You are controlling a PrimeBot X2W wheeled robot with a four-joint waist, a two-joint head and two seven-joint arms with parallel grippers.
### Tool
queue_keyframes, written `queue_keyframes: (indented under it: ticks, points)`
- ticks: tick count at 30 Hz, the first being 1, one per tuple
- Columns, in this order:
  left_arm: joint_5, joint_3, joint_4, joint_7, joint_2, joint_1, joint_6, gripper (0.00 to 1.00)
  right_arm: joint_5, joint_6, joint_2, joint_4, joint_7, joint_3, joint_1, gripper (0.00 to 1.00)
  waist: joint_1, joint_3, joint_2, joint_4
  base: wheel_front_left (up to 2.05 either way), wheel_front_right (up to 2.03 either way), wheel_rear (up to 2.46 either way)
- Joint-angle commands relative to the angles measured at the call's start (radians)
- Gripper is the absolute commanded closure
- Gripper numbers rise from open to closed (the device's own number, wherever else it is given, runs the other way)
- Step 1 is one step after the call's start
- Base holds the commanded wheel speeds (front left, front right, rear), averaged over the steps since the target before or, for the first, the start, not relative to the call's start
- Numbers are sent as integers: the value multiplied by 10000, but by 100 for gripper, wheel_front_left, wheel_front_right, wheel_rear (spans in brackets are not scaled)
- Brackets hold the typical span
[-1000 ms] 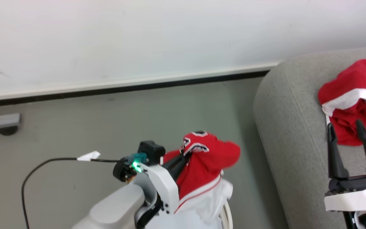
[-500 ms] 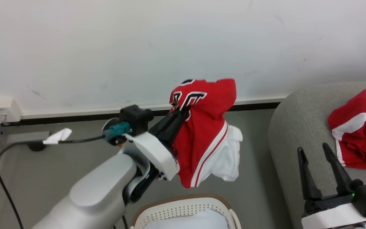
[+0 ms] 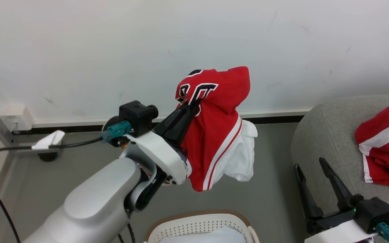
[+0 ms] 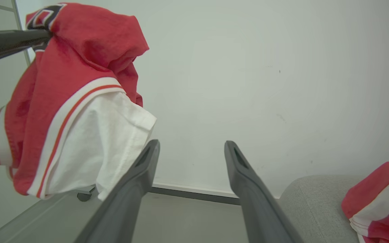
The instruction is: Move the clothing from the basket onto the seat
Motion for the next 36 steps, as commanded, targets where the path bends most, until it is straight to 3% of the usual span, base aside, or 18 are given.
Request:
queue_keyframes:
  ticks: [1, 14, 28, 36]
  points:
    - [-19, 33, -50, -5, 61, 91, 51, 100, 44, -26, -92, 15, 7, 12, -102, 0, 1, -4, 0, 1, 0, 0, 0]
    - [2, -157, 14, -132, -75, 397, 111, 100, 618, -26, -534, -72, 7, 1601, -672, 0, 1, -44, 0, 86, 0, 0, 0]
    - [362, -1021, -19, -96, -719, 758, -105, 100, 2514, -24, -1180, 2234, 246, 4735, -2762, 0, 1, -210, 0, 874, 0, 0, 0]
    - [483, -1498, -189, 133, -940, 767, -183, 100, 3694, -25, -1280, 3125, 263, 5939, -3560, 0, 1, -269, 0, 1362, 0, 0, 0]
